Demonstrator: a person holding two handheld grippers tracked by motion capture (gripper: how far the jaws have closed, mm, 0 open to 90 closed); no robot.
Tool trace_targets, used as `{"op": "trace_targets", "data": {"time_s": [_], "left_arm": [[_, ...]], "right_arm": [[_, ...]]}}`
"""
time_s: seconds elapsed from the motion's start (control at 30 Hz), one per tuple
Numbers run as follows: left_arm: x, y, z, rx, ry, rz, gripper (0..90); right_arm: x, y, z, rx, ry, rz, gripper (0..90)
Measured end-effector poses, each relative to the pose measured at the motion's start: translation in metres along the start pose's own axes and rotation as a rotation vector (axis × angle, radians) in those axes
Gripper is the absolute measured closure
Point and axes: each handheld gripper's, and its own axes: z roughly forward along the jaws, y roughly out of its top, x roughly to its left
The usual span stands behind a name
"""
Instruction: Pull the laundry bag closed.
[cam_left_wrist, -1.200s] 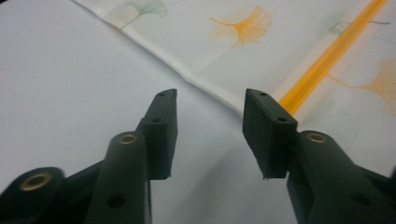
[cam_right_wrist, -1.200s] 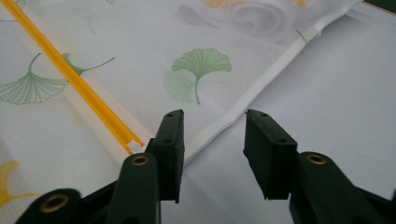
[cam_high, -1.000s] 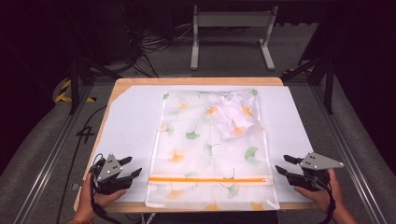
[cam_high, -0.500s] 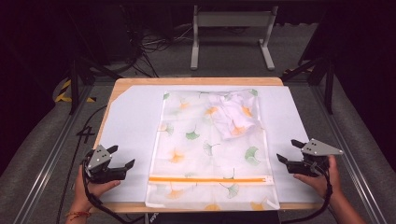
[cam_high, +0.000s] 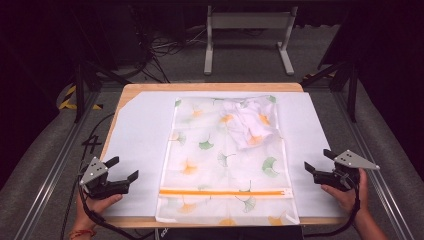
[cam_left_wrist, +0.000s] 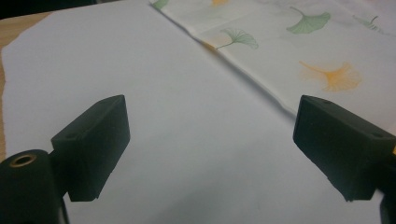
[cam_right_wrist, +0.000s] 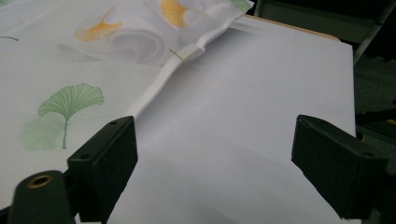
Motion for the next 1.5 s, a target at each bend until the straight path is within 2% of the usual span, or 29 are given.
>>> {"op": "trace_targets", "data": {"time_s": [0.13,0.17,0.3,0.37,0.4,0.6,0.77,0.87,1.5], "left_arm": [[-0.004,-0.002,0.0,0.006,-0.002,0.001,11.8],[-0.005,-0.001,0.0,0.012,0.002,0.012,11.8],[-0.007,0.0,0.001,0.007,-0.004,0.02,11.8],[-0.008,-0.001,0.002,0.009,-0.01,0.009,11.7],[-0.008,-0.001,0.002,0.013,-0.008,0.016,11.7],[-0.008,0.0,0.002,0.005,-0.013,0.012,11.0],[-0.008,0.0,0.004,0.017,-0.008,0.017,9.8],[-0.009,0.0,0.004,0.019,-0.008,0.019,9.6],[-0.012,0.0,0.008,0.045,-0.005,0.041,9.6]], "right_arm": [[-0.002,-0.006,-0.003,0.003,-0.004,0.018,15.2],[-0.002,-0.007,-0.003,0.004,-0.003,0.023,15.3],[0.0,-0.008,-0.006,0.01,-0.014,0.004,15.4],[0.001,-0.008,-0.009,0.0,-0.017,0.012,15.5],[0.001,-0.008,-0.01,-0.005,-0.011,0.022,15.5],[0.005,-0.008,-0.008,0.009,-0.013,0.008,15.5],[0.008,-0.011,-0.005,0.042,-0.036,-0.04,16.6],[0.009,-0.011,-0.005,0.046,-0.036,-0.048,16.7],[0.008,-0.011,-0.007,0.035,-0.021,-0.044,16.6]]}}
